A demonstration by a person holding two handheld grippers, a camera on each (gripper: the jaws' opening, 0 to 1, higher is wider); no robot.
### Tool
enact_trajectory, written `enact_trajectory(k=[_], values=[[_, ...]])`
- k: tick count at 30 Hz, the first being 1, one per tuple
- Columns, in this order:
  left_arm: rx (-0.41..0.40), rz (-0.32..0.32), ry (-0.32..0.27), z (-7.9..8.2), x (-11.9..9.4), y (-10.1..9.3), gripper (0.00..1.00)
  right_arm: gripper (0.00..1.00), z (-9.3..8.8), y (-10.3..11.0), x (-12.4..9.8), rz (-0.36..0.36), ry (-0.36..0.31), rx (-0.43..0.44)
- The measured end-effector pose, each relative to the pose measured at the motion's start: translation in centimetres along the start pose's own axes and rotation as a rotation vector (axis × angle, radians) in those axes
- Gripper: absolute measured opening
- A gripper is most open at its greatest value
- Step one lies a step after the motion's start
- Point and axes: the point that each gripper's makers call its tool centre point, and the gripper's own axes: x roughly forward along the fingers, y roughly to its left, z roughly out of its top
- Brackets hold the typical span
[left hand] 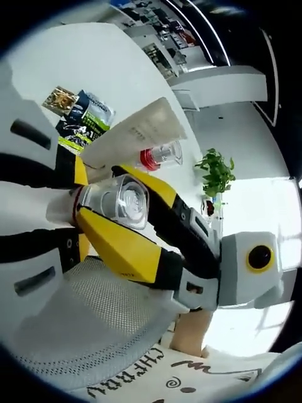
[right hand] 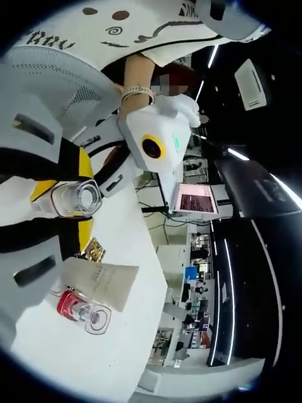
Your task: Arrange the skincare products in the storage area until every visible bottle or jar stands upright without overlapping.
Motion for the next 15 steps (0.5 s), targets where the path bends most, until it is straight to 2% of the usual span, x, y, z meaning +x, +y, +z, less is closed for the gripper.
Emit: enact_trajectory(k=[4, 9, 12, 15], values=[[0.001, 0.008, 0.003, -0.5, 0.8, 0.2, 0.21, 0.21, -0.7, -0.5, 0.3, -0.016, 0.024, -0.006], [-0.008, 0.007, 0.009, -0.5, 1.4, 0.7, 0.21, 0.24, -0.9, -1.5, 0.0, -0.044, 0.005, 0.069], [0.011, -0.008, 0.035, -0.9, 1.9, 0.7, 0.21, 0.24, -0.7, -2.2, -0.5, -0.073, -0.001, 0.055], [-0.004, -0.007, 0.036, -1.0, 2.3, 1.1, 0.21, 0.23, -0.9, -2.4, -0.9, -0.082, 0.007, 0.055]])
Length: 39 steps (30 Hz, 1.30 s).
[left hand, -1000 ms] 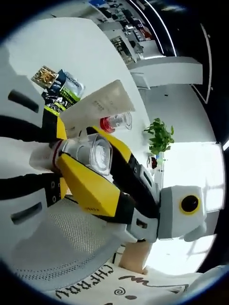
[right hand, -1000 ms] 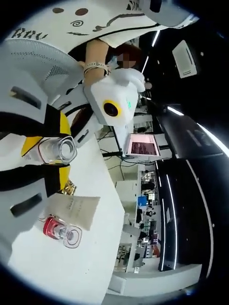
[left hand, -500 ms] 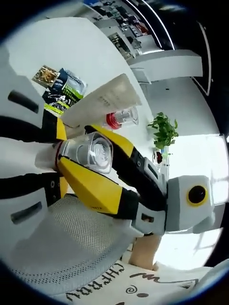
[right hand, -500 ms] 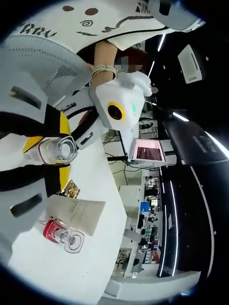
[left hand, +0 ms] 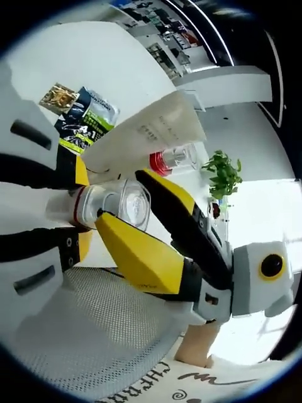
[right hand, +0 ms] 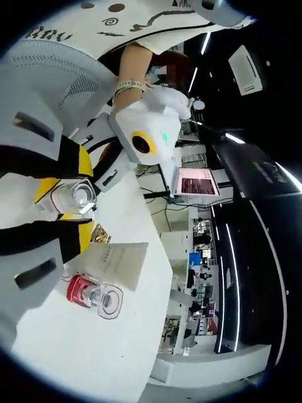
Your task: Arrange the skincare products in the storage area until every visible bottle or jar stands upright without overlapping.
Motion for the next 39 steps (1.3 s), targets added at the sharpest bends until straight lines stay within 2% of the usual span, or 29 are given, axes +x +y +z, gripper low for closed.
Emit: enact_trajectory(k=[3, 6, 10, 15, 19, 22, 26, 29, 32, 34, 39], values=[[-0.016, 0.004, 0.003, -0.3, 0.4, 0.5, 0.21, 0.21, -0.6, -0.6, -0.7, -0.033, 0.037, -0.012], [-0.036, 0.0, -0.001, -0.6, 1.0, 0.7, 0.21, 0.18, -1.2, -1.2, -1.2, -0.045, 0.058, 0.052], [-0.034, 0.021, 0.017, -1.3, 1.8, 1.3, 0.21, 0.18, -3.2, -2.2, -1.7, -0.094, 0.155, -0.003], [-0.058, 0.017, -0.008, -1.2, 2.5, 1.4, 0.21, 0.19, -4.9, -2.0, -1.5, -0.065, 0.203, 0.075], [-0.056, 0.019, -0.018, -1.3, 3.1, 1.2, 0.21, 0.22, -6.2, -2.4, -1.5, -0.081, 0.248, 0.065], [-0.056, 0.027, -0.031, -1.1, 3.2, 1.5, 0.21, 0.24, -6.9, -2.7, -1.5, -0.087, 0.259, 0.08], [-0.104, 0.039, -0.053, -1.0, 3.3, 2.2, 0.21, 0.23, -7.5, -2.9, -1.6, -0.106, 0.262, 0.078], [-0.097, 0.044, -0.056, -1.3, 3.4, 2.2, 0.21, 0.24, -8.3, -3.3, -1.7, -0.12, 0.296, 0.076], [-0.108, 0.009, -0.068, -1.3, 3.6, 1.7, 0.21, 0.24, -8.2, -3.2, -1.6, -0.113, 0.29, 0.093], [-0.081, 0.017, -0.08, -1.3, 3.7, 1.9, 0.21, 0.25, -8.2, -3.2, -1.5, -0.114, 0.29, 0.095], [-0.09, 0.023, -0.102, -1.2, 3.8, 2.1, 0.21, 0.28, -8.5, -3.5, -1.5, -0.126, 0.299, 0.095]])
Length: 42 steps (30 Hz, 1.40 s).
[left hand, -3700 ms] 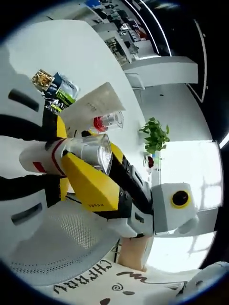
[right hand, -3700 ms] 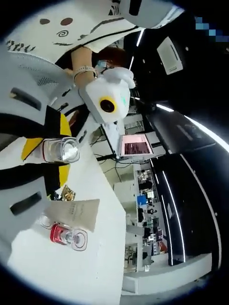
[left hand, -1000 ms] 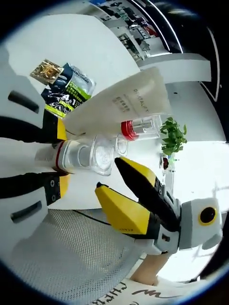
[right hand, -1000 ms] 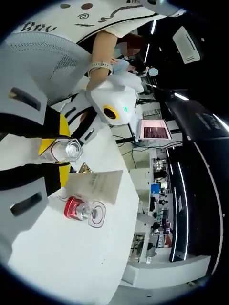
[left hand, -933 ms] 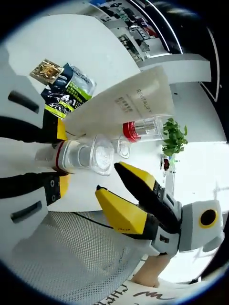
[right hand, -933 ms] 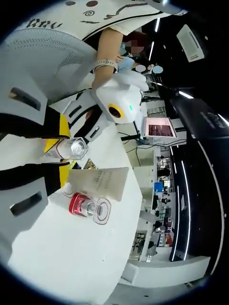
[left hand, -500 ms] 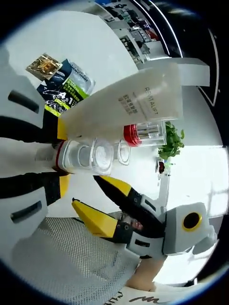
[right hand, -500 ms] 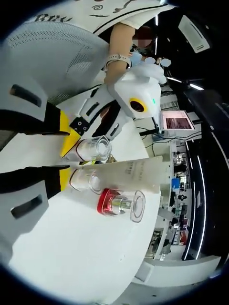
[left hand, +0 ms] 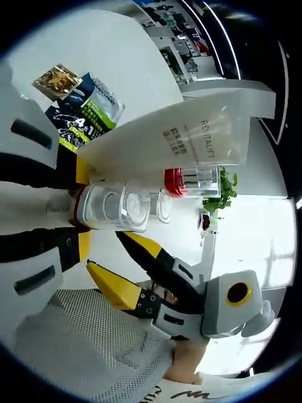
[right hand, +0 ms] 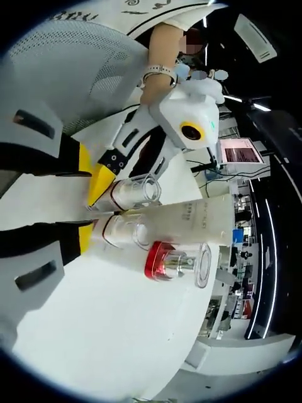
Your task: Arrange the skincare products in the storage area until every visible bottle or jar stands upright without overlapping.
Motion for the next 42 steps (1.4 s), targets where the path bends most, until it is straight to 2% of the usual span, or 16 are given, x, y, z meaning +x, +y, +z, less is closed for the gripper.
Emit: enact_trajectory(k=[15, 25, 30, 35, 42], values=[[0.041, -0.008, -0.003, 0.1, 0.1, -0.2, 0.22, 0.31, -0.3, 0.2, 0.2, 0.017, 0.009, 0.008], [0.045, -0.001, 0.022, -0.3, -0.1, 0.0, 0.25, 0.31, -0.6, 0.2, 0.1, 0.018, 0.019, 0.008], [0.054, -0.007, 0.061, -0.7, -0.4, 0.0, 0.31, 0.33, -0.6, 0.5, 0.3, 0.029, 0.022, 0.016], [0.108, 0.013, 0.13, -1.5, -0.9, 0.0, 0.28, 0.33, -0.9, 0.5, 0.3, 0.025, 0.034, 0.014], [0.068, 0.028, 0.188, -2.3, -1.2, 0.2, 0.24, 0.33, -1.0, -0.2, 0.2, 0.011, 0.05, 0.005]])
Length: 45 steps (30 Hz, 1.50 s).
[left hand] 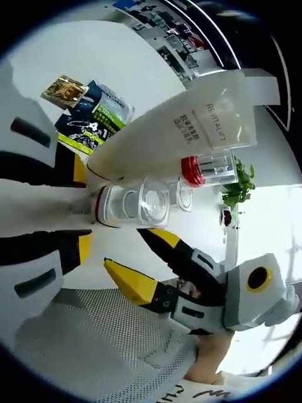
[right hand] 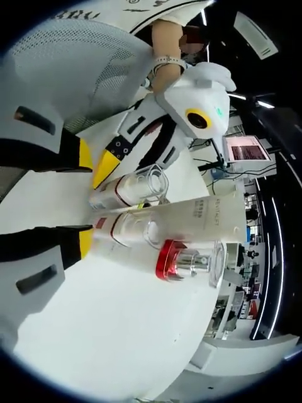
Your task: Arrange the skincare products in the storage area until every visible bottle or jar stands upright without overlapping.
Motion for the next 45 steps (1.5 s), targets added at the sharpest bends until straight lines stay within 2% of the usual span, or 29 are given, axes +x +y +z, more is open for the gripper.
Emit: enact_trajectory(k=[3, 10, 13, 17, 24, 32, 42, 45], values=[[-0.004, -0.006, 0.043, -0.7, -0.1, -0.2, 0.22, 0.32, 0.2, -0.3, 0.0, -0.01, 0.0, -0.001], [-0.052, -0.013, 0.062, -0.9, 0.1, -0.3, 0.14, 0.3, 0.4, -1.2, 0.3, -0.019, 0.027, -0.013], [-0.092, -0.033, 0.087, -1.3, 0.1, -0.6, 0.13, 0.3, 0.6, -1.9, 0.4, -0.024, 0.03, -0.019], [-0.094, -0.031, 0.101, -1.6, 0.2, -0.9, 0.12, 0.29, 0.7, -2.5, 0.5, -0.025, 0.041, -0.015], [-0.096, -0.001, 0.127, -1.6, 0.7, -0.7, 0.07, 0.27, 0.3, -2.8, 1.4, -0.008, 0.106, -0.047], [-0.123, 0.019, 0.133, -1.5, 1.0, -0.2, 0.07, 0.23, 0.3, -3.5, 1.8, -0.013, 0.121, -0.047], [-0.078, 0.068, 0.136, -1.2, 1.4, 0.2, 0.14, 0.2, -0.5, -3.6, 2.1, -0.021, 0.119, -0.039], [-0.092, 0.071, 0.13, -1.2, 1.4, 0.4, 0.13, 0.2, -0.6, -3.5, 2.2, -0.019, 0.123, -0.042]])
